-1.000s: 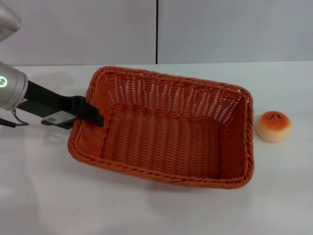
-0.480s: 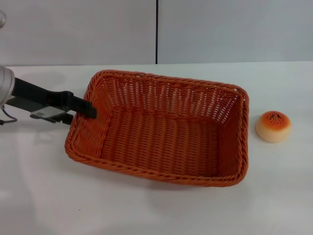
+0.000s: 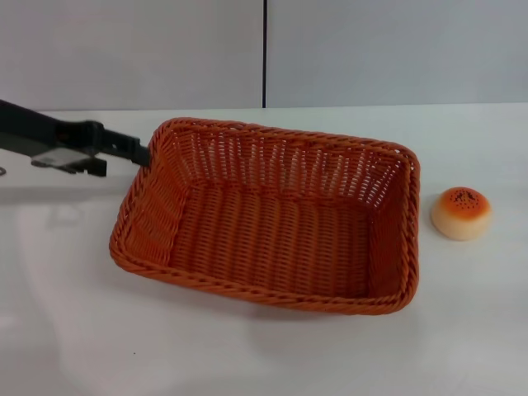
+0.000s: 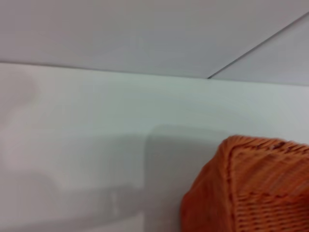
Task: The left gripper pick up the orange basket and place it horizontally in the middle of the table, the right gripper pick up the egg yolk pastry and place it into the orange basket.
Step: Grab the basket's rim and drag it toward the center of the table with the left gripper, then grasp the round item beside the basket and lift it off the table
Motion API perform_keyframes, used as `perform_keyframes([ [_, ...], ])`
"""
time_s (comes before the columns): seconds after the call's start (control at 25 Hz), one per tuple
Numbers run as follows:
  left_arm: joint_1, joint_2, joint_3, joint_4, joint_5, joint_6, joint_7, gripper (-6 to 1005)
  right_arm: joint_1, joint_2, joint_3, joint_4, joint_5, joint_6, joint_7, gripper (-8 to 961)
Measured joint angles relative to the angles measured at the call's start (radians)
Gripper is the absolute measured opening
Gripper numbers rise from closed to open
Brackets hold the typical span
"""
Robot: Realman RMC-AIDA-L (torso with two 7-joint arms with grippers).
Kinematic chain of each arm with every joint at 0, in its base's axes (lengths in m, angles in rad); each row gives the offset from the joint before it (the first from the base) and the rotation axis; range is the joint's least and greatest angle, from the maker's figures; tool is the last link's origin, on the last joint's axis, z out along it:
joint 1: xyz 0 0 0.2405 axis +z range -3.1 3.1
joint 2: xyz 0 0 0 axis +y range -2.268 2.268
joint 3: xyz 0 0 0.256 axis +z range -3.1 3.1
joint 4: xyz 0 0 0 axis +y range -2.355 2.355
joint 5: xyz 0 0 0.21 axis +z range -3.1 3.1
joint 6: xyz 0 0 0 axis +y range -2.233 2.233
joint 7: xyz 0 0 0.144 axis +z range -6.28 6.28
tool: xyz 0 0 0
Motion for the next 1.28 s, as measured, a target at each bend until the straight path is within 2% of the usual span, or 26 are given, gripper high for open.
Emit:
perform_keyframes([
  [0.24, 0.017, 0.011, -0.095, 0.065, -0.078, 0.011, 0.091, 825, -0.004, -0.003, -0.022, -0.007, -0.010, 0.000, 0.005, 586],
  [0.4, 0.045, 0.016, -0.163, 0.066, -0.140, -0.045, 0.257, 824, -0.007, -0.010, -0.143, -0.089, -0.020, 0.003, 0.118, 587],
  [0.48, 0.080, 0.003, -0.230, 0.052, -0.259, -0.091, 0.428, 823, -0.007, -0.010, -0.216, -0.170, -0.021, -0.004, 0.227, 587],
  [0.52, 0.090, -0.001, -0.239, 0.048, -0.286, -0.099, 0.464, 823, -0.010, -0.010, -0.254, -0.215, -0.021, -0.009, 0.285, 587],
  [0.64, 0.166, -0.020, -0.271, 0.008, -0.482, -0.161, 0.687, 822, -0.029, -0.010, -0.373, -0.379, -0.052, -0.023, 0.484, 586],
  [0.76, 0.227, -0.015, -0.273, -0.125, -0.695, -0.200, 0.877, 821, -0.042, -0.015, -0.420, -0.548, -0.193, -0.024, 0.704, 586],
  [0.88, 0.269, -0.001, -0.279, -0.254, -0.841, -0.194, 1.057, 821, -0.032, -0.032, -0.426, -0.688, -0.371, 0.019, 0.922, 586],
  [0.92, 0.286, -0.001, -0.279, -0.280, -0.884, -0.191, 1.126, 820, -0.025, -0.038, -0.427, -0.723, -0.412, 0.040, 0.976, 587],
  [0.96, 0.286, -0.001, -0.279, -0.280, -0.884, -0.191, 1.126, 820, -0.018, -0.044, -0.427, -0.757, -0.443, 0.061, 1.023, 587],
  [1.0, 0.332, -0.014, -0.279, -0.321, -0.970, -0.178, 1.284, 819, -0.008, -0.052, -0.429, -0.797, -0.484, 0.093, 1.089, 587],
  [1.08, 0.341, -0.017, -0.279, -0.329, -0.989, -0.172, 1.316, 818, 0.019, -0.067, -0.437, -0.859, -0.555, 0.142, 1.197, 587],
  [1.2, 0.358, -0.021, -0.279, -0.349, -1.025, -0.158, 1.381, 817, 0.078, -0.103, -0.464, -0.898, -0.688, 0.221, 1.333, 586],
  [1.24, 0.397, -0.022, -0.281, -0.433, -1.106, -0.127, 1.519, 817, 0.102, -0.114, -0.480, -0.901, -0.736, 0.248, 1.375, 587],
  [1.28, 0.411, -0.020, -0.281, -0.480, -1.127, -0.123, 1.578, 816, 0.124, -0.121, -0.499, -0.900, -0.776, 0.264, 1.408, 587],
])
